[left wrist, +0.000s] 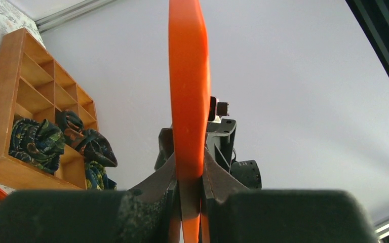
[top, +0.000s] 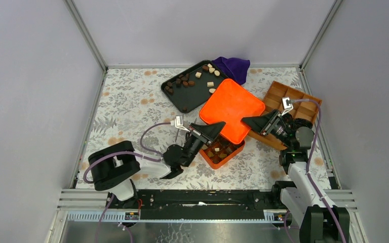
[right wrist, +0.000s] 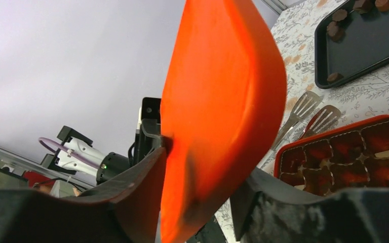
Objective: Pack the chocolate
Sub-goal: Close the box lid on the packing box.
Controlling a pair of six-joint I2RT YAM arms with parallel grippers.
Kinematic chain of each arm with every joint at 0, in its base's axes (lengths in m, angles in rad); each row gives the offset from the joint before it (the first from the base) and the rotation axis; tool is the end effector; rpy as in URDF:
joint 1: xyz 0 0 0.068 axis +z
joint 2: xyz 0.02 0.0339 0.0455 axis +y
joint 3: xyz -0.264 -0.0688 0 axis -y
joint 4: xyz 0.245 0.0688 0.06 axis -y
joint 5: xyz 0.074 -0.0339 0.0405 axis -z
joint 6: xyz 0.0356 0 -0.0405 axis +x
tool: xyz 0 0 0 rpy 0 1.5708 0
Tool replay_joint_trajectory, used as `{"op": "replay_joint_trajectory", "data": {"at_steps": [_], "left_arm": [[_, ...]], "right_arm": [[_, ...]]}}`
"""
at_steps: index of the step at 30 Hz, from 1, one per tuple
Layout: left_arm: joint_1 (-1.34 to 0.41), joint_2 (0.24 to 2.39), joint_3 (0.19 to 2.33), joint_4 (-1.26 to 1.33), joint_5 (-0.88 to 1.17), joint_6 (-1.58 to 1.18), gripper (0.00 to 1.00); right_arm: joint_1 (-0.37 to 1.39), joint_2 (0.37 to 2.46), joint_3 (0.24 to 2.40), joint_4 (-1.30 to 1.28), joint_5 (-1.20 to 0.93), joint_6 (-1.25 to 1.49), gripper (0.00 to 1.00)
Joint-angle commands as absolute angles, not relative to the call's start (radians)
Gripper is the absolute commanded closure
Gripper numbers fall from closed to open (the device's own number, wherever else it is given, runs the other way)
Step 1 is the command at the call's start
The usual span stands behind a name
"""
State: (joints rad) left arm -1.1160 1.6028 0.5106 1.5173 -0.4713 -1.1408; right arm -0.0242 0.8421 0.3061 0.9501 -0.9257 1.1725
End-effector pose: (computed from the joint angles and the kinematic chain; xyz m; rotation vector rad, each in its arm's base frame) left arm 0.1423 -0.2542 0.2311 -0.4981 1.2888 -1.6812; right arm 0.1735 0.0243 0.2753 -0.0809 1.4889 1.4820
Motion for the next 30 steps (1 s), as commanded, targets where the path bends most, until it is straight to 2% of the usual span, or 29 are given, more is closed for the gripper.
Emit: {"op": "replay_joint_trajectory", "data": {"at_steps": [1, 4, 7, 8, 9, 10, 12, 15, 18, 20, 22, 25, 28, 30], "left_arm": [[-1.129, 1.628, 0.562, 1.611, -0.524, -1.165, 1.0], [-1.133, 1.647, 0.58, 1.611, -0.522, -1.172, 1.0], [-1.134, 1.66, 0.588, 1.611, -0.521, -1.183, 1.0], [-1.134, 1.661, 0.585, 1.611, -0.517, -1.187, 0.9], [-1.134, 1.658, 0.579, 1.61, -0.514, -1.193, 0.72], [-1.134, 1.651, 0.567, 1.609, -0.509, -1.195, 0.61], [-1.135, 1.613, 0.527, 1.609, -0.487, -1.176, 0.47], [-1.138, 1.524, 0.417, 1.605, -0.455, -1.106, 0.32], [-1.144, 1.382, 0.275, 1.567, -0.442, -1.042, 0.23], [-1.146, 1.235, 0.184, 1.414, -0.448, -1.047, 0.21], [-1.149, 1.04, 0.151, 1.053, -0.454, -1.073, 0.19], [-1.173, 0.788, 0.221, 0.458, -0.495, -1.058, 0.15], [-1.175, 0.618, 0.242, 0.186, -0.509, -1.012, 0.04], [-1.175, 0.54, 0.249, 0.093, -0.524, -0.971, 0.02]], "right_arm": [[-0.018, 0.837, 0.315, 1.035, -0.918, 1.192, 0.5], [-0.019, 0.842, 0.318, 1.038, -0.925, 1.195, 0.63], [-0.019, 0.837, 0.318, 1.037, -0.924, 1.191, 0.9], [-0.019, 0.831, 0.32, 1.033, -0.922, 1.187, 0.99], [-0.023, 0.825, 0.321, 1.023, -0.919, 1.182, 1.0], [-0.03, 0.818, 0.325, 1.013, -0.92, 1.182, 1.0], [-0.045, 0.809, 0.337, 1.001, -0.94, 1.186, 1.0], [-0.062, 0.8, 0.386, 0.915, -0.983, 1.128, 1.0], [-0.063, 0.805, 0.475, 0.654, -1.02, 0.93, 1.0], [-0.063, 0.826, 0.537, 0.505, -1.051, 0.773, 1.0], [-0.063, 0.863, 0.595, 0.385, -1.087, 0.652, 1.0], [-0.063, 0.942, 0.676, 0.243, -1.165, 0.509, 1.0], [-0.061, 1.014, 0.753, 0.066, -1.25, 0.314, 1.0], [-0.057, 1.056, 0.839, -0.182, -1.254, 0.106, 1.0]]}}
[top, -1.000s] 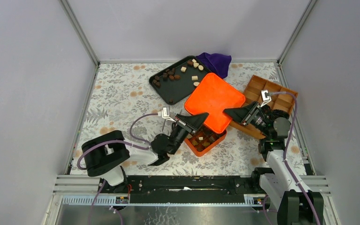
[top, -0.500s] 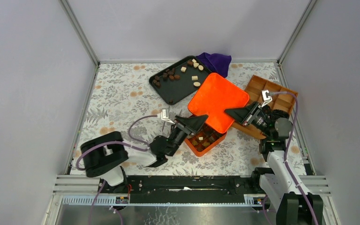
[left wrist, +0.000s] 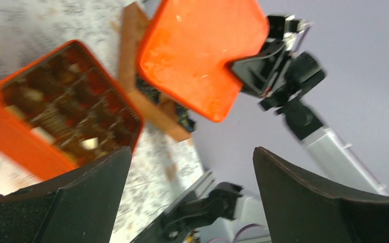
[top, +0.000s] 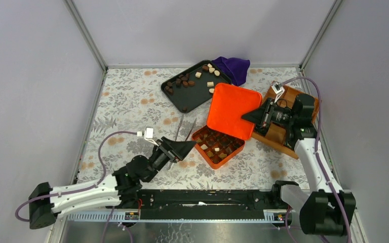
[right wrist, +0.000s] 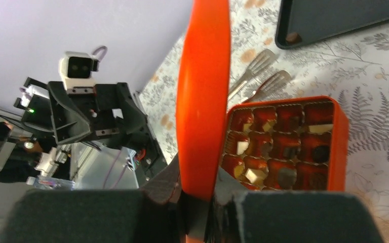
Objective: Pack the chocolate
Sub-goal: Close the box lid on the packing box.
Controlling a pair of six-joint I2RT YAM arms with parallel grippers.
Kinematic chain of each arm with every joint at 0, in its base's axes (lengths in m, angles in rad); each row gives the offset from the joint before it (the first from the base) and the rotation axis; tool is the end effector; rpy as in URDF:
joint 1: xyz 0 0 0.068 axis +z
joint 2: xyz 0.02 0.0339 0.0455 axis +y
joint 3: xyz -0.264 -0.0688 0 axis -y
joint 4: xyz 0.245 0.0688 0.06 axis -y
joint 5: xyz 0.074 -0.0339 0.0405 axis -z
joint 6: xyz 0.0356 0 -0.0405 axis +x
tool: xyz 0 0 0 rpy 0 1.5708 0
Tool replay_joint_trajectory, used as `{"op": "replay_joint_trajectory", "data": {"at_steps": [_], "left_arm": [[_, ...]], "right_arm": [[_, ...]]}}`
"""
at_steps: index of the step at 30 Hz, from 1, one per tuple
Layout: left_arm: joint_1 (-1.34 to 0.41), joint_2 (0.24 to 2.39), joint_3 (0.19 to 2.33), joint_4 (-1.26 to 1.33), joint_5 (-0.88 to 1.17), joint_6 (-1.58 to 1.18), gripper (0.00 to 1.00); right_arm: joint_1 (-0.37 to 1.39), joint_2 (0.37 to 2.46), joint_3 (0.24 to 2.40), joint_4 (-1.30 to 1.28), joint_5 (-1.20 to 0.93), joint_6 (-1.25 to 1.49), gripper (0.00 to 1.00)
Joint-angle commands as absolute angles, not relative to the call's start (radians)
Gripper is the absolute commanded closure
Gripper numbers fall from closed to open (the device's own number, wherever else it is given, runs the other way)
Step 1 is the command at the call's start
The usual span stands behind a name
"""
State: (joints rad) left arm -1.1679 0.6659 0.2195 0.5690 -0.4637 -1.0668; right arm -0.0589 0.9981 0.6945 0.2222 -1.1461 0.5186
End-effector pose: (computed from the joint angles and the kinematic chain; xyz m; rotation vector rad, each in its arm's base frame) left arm 0.0791 -0.1449 0.2379 -0.3435 1.6091 -1.4515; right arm 0.2186 0.0196 0.3122 -0.4333 1.7126 1.2728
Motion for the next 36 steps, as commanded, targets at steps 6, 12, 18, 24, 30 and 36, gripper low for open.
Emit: {"op": "replay_joint_trajectory", "data": {"at_steps": [6, 12, 18, 24, 30, 36], "left_arm": [[-1.175, 0.403, 0.269, 0.014, -0.497, -0.801, 0.01], [-1.176, 0.333, 0.227, 0.076, -0.416, -0.709, 0.02], [-1.172, 0.301, 0.191, 0.108, -0.334, -0.718, 0.08], [-1.114, 0.44, 0.172, 0.255, -0.21, -0.77, 0.08], [-0.876, 0.663, 0.141, 0.546, 0.089, -0.89, 0.17], [-0.793, 0.875, 0.102, 0.852, 0.26, -0.952, 0.26]], "right_arm": [[0.045, 1.129, 0.959, -0.505, -1.166, -0.163, 1.0], [0.173, 1.189, 1.037, -0.699, -1.118, -0.314, 1.0], [0.229, 1.27, 1.091, -0.886, -1.153, -0.5, 1.0], [0.264, 1.304, 1.102, -0.895, -1.152, -0.519, 1.0], [0.267, 1.327, 1.117, -0.933, -1.168, -0.554, 1.0], [0.268, 1.354, 1.121, -0.969, -1.2, -0.586, 1.0]]}}
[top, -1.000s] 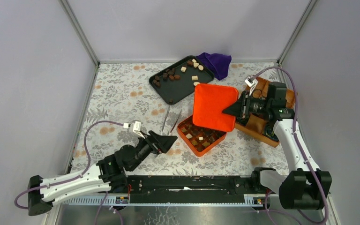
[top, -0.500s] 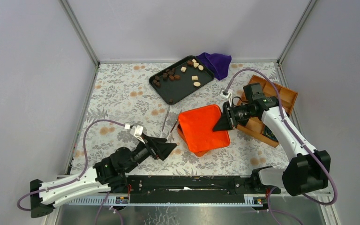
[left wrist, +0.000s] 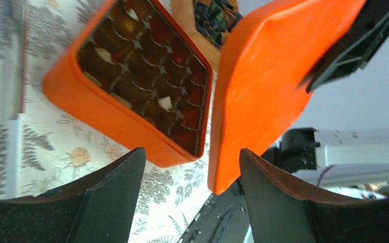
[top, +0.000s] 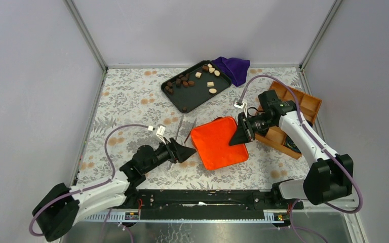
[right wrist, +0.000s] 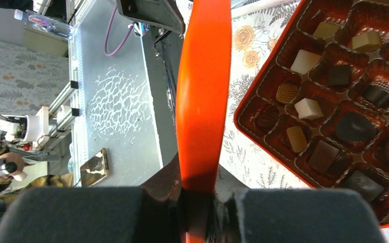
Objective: Pack the chocolate
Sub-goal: Close the box lid on the packing box.
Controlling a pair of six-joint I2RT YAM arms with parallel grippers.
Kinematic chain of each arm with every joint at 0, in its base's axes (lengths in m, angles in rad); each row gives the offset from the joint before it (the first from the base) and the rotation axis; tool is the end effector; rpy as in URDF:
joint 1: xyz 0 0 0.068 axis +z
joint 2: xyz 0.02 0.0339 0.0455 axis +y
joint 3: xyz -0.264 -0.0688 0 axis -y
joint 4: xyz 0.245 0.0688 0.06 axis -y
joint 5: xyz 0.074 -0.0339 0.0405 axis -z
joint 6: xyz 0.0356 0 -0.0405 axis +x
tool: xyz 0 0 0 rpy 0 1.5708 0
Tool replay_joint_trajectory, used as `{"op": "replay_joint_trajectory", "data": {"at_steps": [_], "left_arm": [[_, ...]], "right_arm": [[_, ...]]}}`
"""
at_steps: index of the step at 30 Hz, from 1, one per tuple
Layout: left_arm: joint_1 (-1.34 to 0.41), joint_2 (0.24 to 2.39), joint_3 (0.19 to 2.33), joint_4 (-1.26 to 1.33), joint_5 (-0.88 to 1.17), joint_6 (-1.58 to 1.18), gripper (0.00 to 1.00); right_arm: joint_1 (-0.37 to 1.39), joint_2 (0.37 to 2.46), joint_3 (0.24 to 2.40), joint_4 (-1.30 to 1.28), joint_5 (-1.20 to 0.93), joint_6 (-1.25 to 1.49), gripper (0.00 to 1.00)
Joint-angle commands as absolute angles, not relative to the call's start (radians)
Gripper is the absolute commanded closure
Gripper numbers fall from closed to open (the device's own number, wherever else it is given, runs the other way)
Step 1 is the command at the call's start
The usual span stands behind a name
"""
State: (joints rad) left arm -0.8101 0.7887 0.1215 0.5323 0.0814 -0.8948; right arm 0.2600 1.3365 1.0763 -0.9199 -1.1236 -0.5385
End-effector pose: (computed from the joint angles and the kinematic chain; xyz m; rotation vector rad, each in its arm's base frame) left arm 0.1165 -0.1266 0.1816 -0.0129 1.8965 -1.2972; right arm 0.2285 0.0940 0.2826 -1.1468 1.9884 1.3574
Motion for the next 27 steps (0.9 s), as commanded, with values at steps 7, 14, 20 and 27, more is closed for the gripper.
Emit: {"op": "replay_joint_trajectory", "data": {"at_steps": [7, 14, 20, 27], "left_arm": [[-0.793, 1.048, 0.103, 1.064, 0.317, -0.989, 0.35], [-0.793, 1.156, 0.116, 1.185, 0.351, -1.023, 0.6], [-0.796, 1.184, 0.073, 1.324, 0.343, -1.088, 0.98], [-0.944, 1.151, 0.019, 1.368, 0.064, -1.103, 1.0]], "right_arm": [[0.295, 1.396, 1.134, -1.009, -1.209, -0.627, 1.0], [0.311, 1.429, 1.153, -1.052, -1.206, -0.665, 1.0], [0.311, 1.427, 1.15, -0.96, -1.132, -0.565, 0.88], [0.306, 1.404, 1.139, -0.815, -0.952, -0.409, 0.53]]}}
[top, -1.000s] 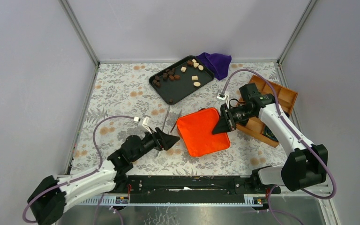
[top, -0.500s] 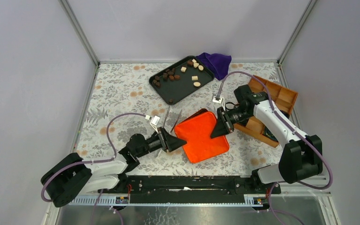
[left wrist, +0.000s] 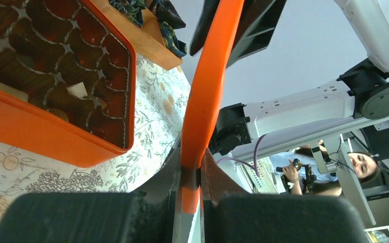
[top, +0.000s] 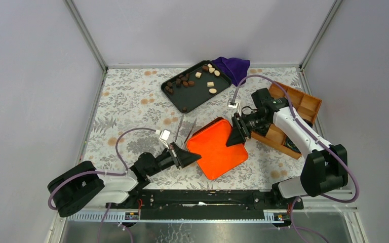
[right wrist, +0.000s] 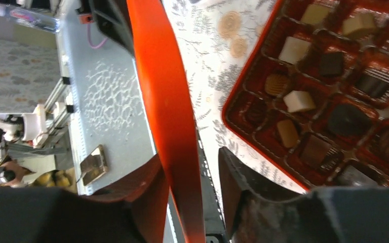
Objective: Pack the chocolate
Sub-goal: Close the box lid on the packing box.
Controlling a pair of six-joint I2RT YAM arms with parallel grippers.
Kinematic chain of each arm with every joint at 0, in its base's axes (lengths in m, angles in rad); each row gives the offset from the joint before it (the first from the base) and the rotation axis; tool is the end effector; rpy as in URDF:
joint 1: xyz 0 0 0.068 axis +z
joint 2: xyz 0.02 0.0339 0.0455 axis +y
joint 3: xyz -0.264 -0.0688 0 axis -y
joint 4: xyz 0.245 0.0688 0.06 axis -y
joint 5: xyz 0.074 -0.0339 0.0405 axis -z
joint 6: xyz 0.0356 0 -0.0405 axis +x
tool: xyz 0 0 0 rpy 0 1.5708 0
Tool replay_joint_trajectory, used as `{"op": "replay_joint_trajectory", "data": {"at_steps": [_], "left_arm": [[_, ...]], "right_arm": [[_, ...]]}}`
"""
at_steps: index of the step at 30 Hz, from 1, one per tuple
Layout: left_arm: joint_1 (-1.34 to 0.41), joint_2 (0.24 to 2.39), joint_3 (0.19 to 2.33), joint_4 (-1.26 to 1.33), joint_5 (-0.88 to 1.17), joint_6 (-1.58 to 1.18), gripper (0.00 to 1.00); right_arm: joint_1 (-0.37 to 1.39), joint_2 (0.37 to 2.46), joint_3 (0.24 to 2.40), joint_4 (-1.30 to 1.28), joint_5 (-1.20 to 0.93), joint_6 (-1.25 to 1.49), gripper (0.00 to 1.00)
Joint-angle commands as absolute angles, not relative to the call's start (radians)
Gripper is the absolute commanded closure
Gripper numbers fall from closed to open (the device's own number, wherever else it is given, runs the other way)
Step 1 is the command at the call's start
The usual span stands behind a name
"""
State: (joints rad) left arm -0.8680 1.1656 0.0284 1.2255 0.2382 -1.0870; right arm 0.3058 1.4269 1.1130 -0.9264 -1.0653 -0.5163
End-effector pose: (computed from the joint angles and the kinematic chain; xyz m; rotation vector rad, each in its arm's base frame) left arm 0.1109 -0.1439 0.1686 0.0360 1.7570 -1.6948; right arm 0.2417 0.1090 0.2699 -1.1672 2.0914 1.3555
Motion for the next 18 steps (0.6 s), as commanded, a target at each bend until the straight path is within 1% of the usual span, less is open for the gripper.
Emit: {"op": "replay_joint_trajectory", "data": {"at_steps": [1, 2, 3, 6, 7, 9, 12, 13, 18], "left_arm": [[-0.967, 1.156, 0.018, 1.383, 0.026, -1.102, 1.0], [-0.981, 1.165, 0.014, 1.405, -0.008, -1.104, 1.0], [-0.991, 1.174, 0.009, 1.43, -0.045, -1.107, 1.0], [-1.003, 1.21, 0.011, 1.482, -0.115, -1.106, 1.0], [-1.003, 1.267, 0.04, 1.525, -0.122, -1.093, 1.0], [-1.0, 1.314, 0.068, 1.549, -0.1, -1.083, 1.0], [-0.983, 1.397, 0.102, 1.59, -0.041, -1.082, 1.0], [-0.975, 1.423, 0.108, 1.605, -0.022, -1.087, 1.0], [-0.943, 1.47, 0.131, 1.608, 0.041, -1.086, 1.0]], "right_arm": [[0.303, 1.402, 1.136, -0.798, -0.93, -0.388, 0.51], [0.299, 1.401, 1.133, -0.779, -0.901, -0.363, 0.48], [0.295, 1.401, 1.13, -0.761, -0.877, -0.35, 0.43], [0.277, 1.416, 1.131, -0.721, -0.811, -0.309, 0.34], [0.269, 1.446, 1.151, -0.711, -0.764, -0.305, 0.28], [0.263, 1.465, 1.162, -0.706, -0.751, -0.305, 0.24], [0.251, 1.479, 1.17, -0.694, -0.722, -0.298, 0.03], [0.243, 1.479, 1.169, -0.688, -0.715, -0.295, 0.01], [0.182, 1.445, 1.154, -0.677, -0.74, -0.293, 0.0]]}}
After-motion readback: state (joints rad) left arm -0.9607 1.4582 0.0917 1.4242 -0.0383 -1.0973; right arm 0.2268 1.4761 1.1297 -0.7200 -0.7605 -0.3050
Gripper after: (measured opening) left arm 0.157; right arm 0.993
